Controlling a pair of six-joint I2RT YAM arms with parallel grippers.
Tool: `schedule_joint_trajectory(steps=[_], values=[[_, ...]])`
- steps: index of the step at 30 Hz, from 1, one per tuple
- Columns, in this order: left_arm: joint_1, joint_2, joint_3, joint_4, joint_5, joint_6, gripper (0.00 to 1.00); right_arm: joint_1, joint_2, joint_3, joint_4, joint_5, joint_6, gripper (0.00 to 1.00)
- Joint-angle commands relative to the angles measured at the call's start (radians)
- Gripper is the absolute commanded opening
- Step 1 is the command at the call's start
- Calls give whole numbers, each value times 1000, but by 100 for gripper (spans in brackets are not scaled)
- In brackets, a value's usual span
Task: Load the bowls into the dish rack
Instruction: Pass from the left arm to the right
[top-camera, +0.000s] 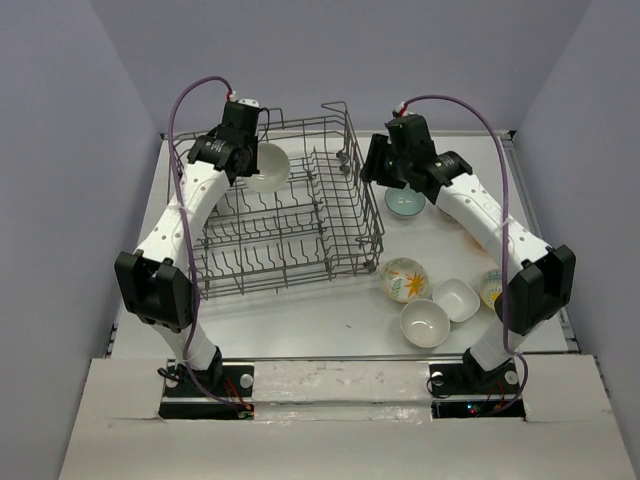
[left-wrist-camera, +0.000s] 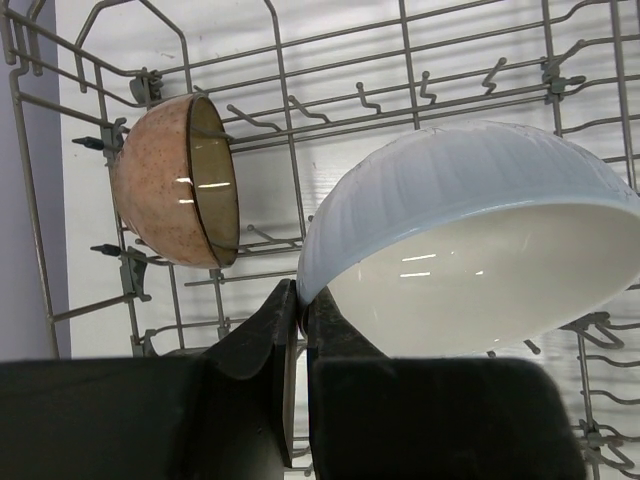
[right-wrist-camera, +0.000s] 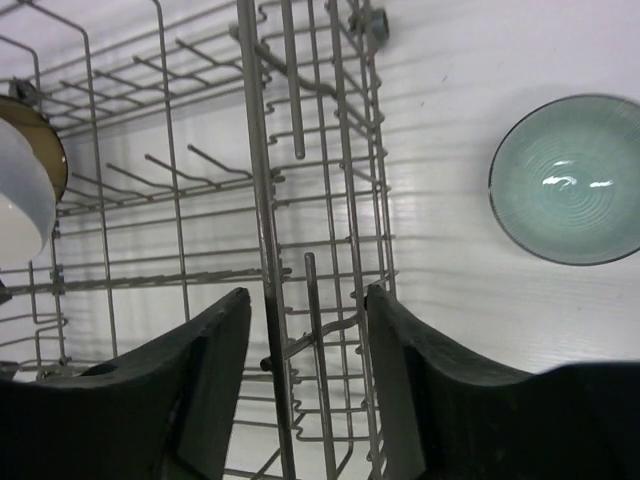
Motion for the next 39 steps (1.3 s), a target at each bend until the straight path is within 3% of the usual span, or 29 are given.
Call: schedule_joint_trajectory(steps=[1, 12, 18, 39], values=[[-15, -84, -1, 78, 12, 1, 0, -12, -77, 87, 6, 133, -54, 59], [-38, -110, 4, 78, 69, 4, 0, 15, -103, 136, 13, 135, -132, 63], [-59, -138, 13, 74, 145, 6, 0, 251, -59, 254, 4, 330, -229, 63], [-112, -214, -45, 89, 245, 1, 0, 363, 121, 357, 79, 449, -267, 58]])
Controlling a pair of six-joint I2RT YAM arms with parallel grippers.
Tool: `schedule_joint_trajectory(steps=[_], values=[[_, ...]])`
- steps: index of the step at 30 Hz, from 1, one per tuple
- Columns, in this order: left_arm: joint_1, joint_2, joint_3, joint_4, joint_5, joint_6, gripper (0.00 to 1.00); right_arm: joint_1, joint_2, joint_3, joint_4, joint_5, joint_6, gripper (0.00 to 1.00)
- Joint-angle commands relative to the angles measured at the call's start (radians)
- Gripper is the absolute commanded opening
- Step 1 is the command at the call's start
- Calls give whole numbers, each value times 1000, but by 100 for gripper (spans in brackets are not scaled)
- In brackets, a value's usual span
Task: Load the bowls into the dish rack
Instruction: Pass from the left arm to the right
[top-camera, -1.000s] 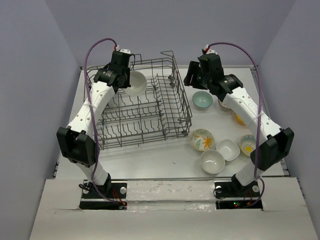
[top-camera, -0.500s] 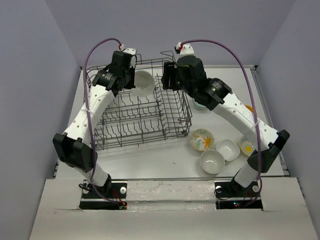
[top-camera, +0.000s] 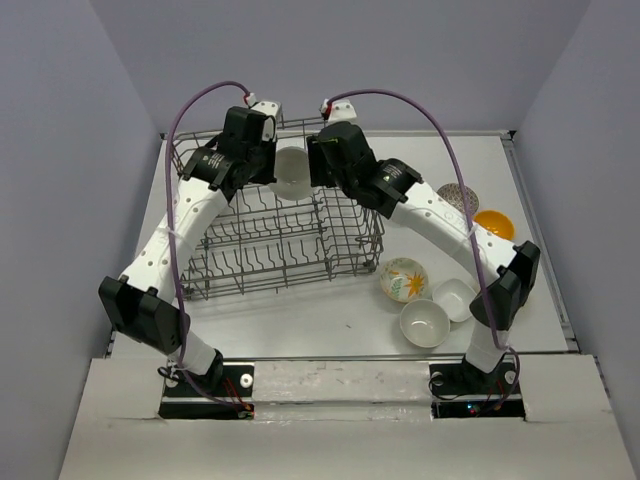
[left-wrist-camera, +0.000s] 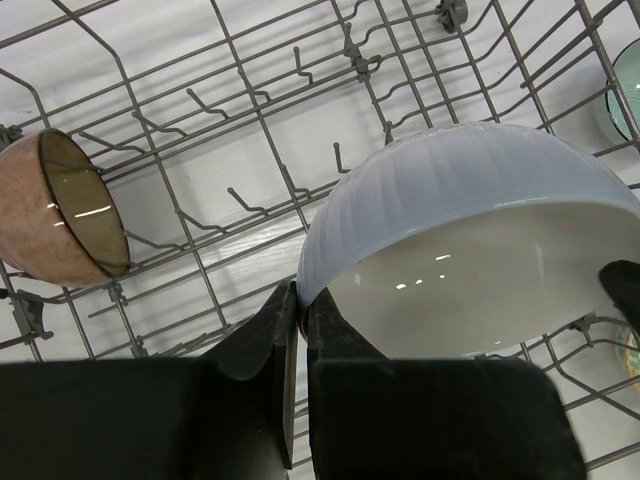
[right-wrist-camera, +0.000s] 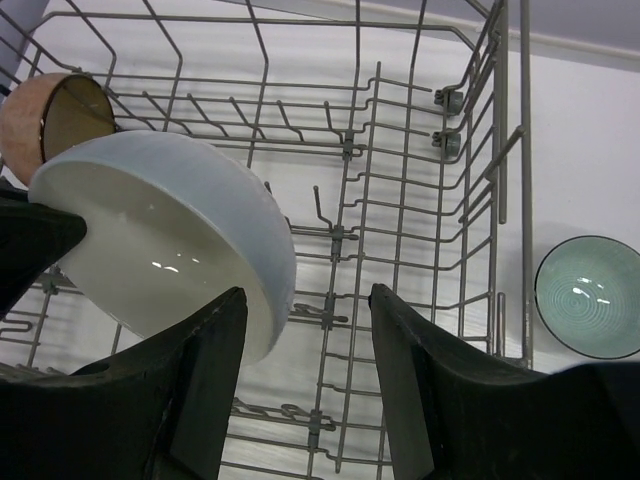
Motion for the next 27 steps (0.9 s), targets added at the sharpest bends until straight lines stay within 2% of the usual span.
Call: schedule_joint_trajectory(steps=[1, 9, 15, 18, 22, 27], values=[[-8, -64, -2, 73, 29, -6, 0, 35, 26, 71, 63, 76, -29, 58], [-20, -82, -9, 73, 32, -3, 0, 44, 77, 102, 60, 116, -27, 57], [-23, -101, -14, 75, 35, -3, 0, 44, 109, 128, 63, 127, -29, 52], [-23, -108, -21, 79, 34, -1, 0, 44, 122, 135, 65, 134, -27, 43], [-25, -113, -25, 81, 48, -3, 0, 44, 132, 142, 71, 137, -29, 21], [-26, -116, -34, 85, 51, -1, 0, 44, 142, 149, 69, 133, -23, 2]])
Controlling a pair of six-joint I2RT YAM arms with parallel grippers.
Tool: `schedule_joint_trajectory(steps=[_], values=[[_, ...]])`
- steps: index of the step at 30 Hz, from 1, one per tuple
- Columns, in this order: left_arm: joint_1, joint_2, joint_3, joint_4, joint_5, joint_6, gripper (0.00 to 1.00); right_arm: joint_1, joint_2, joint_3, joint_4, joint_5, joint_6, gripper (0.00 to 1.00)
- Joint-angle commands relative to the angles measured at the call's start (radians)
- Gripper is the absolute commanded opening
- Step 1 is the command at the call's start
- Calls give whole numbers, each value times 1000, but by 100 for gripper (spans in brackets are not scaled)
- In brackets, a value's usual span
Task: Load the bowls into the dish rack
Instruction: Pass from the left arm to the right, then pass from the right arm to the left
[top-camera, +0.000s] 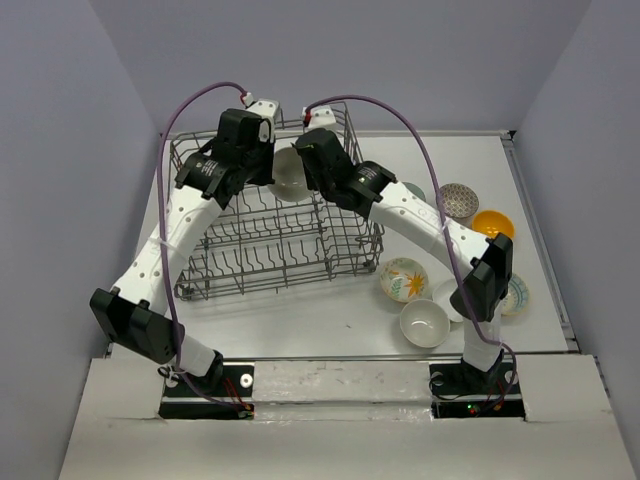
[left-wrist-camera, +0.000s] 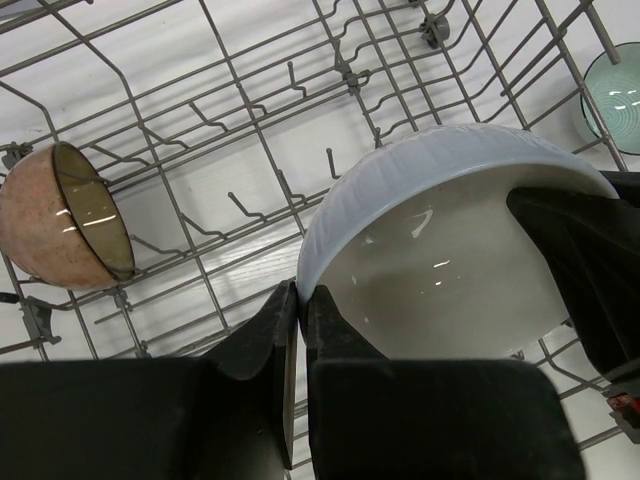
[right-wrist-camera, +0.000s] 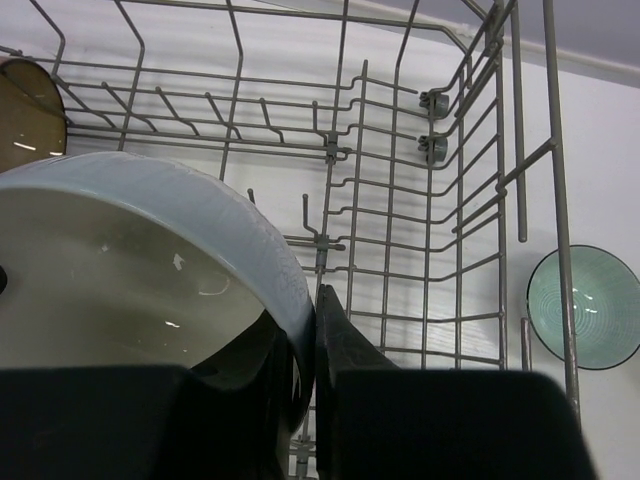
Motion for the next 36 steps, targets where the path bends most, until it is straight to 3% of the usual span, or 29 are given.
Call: schedule_joint_trajectory(steps=[1, 4, 6, 10, 14, 21, 27, 36], values=[[-10, -58, -2, 67, 43, -12, 0, 0, -2, 60, 54, 13, 23, 1], [-10, -68, -11, 78, 43, -14, 0, 9, -2, 79, 28, -4, 43, 1], [-12, -77, -20, 86, 38, -14, 13, 9, -5, 108, -7, -18, 67, 1], [-15, -89, -31, 95, 26, -14, 30, 9, -13, 158, -55, -36, 99, 1], [-19, -89, -40, 101, 9, -18, 42, 9, -13, 202, -90, -53, 133, 1], [-35, -109, -54, 128, -75, -28, 42, 9, -8, 239, -130, -91, 260, 1], [-44, -158, -71, 174, -167, -31, 28, 9, 33, 306, -174, -124, 343, 1], [-82, -198, -129, 231, -244, -28, 23, -11, 58, 348, -202, -242, 438, 1]])
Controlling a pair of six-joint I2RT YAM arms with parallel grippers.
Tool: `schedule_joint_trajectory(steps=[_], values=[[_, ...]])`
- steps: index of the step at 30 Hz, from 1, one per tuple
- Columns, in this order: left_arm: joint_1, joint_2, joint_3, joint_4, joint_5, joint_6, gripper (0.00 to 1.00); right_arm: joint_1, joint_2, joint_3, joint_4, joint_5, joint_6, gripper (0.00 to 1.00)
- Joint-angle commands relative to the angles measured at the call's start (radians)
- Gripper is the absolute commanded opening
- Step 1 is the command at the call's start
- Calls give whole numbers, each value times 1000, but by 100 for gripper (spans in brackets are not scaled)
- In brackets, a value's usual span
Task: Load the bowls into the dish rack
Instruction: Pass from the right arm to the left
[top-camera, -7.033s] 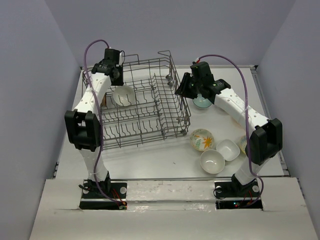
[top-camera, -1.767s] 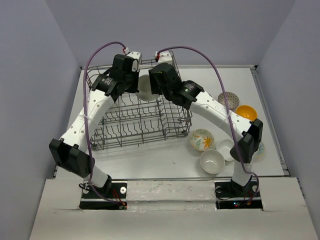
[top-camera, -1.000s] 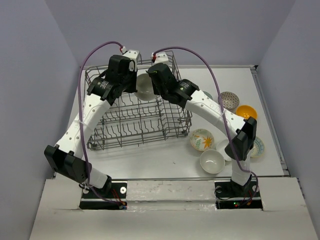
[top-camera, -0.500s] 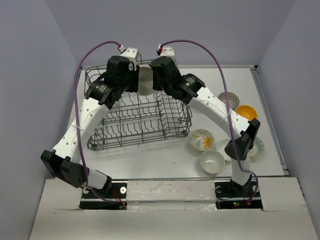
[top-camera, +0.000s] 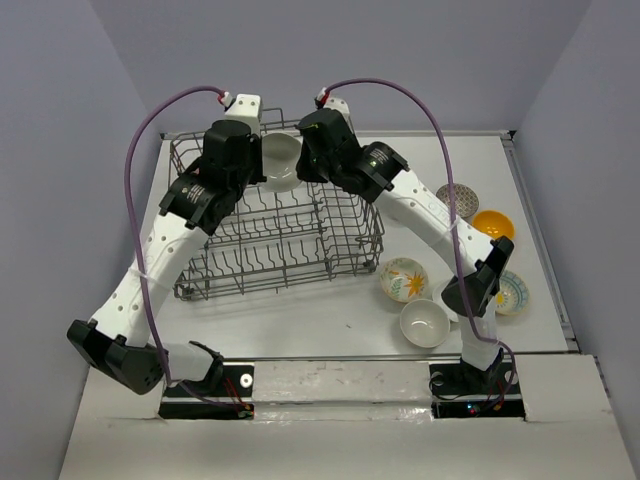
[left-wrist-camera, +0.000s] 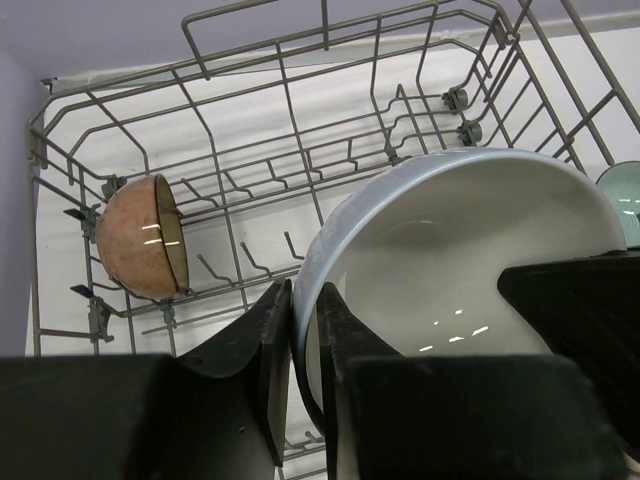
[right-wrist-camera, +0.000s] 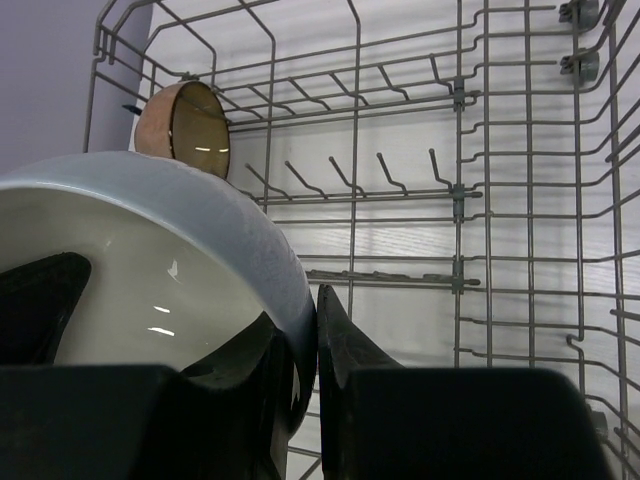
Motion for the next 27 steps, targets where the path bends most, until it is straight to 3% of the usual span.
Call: schedule_joint_trajectory(steps=[1, 11, 13, 20, 27], values=[[-31, -41, -25, 86, -49, -6, 22, -6, -2, 60, 47, -57, 77, 1], [-84, -50, -59, 126, -164, 10, 18, -15, -18, 64, 58, -143, 115, 1], [-92, -55, -69, 137, -180, 14, 28, -24, -22, 67, 61, -156, 119, 1], [-100, -66, -92, 149, -212, 17, 29, -24, -33, 69, 72, -202, 132, 1], [-111, -63, -100, 155, -252, 27, 10, -24, -54, 32, 99, -232, 145, 1]])
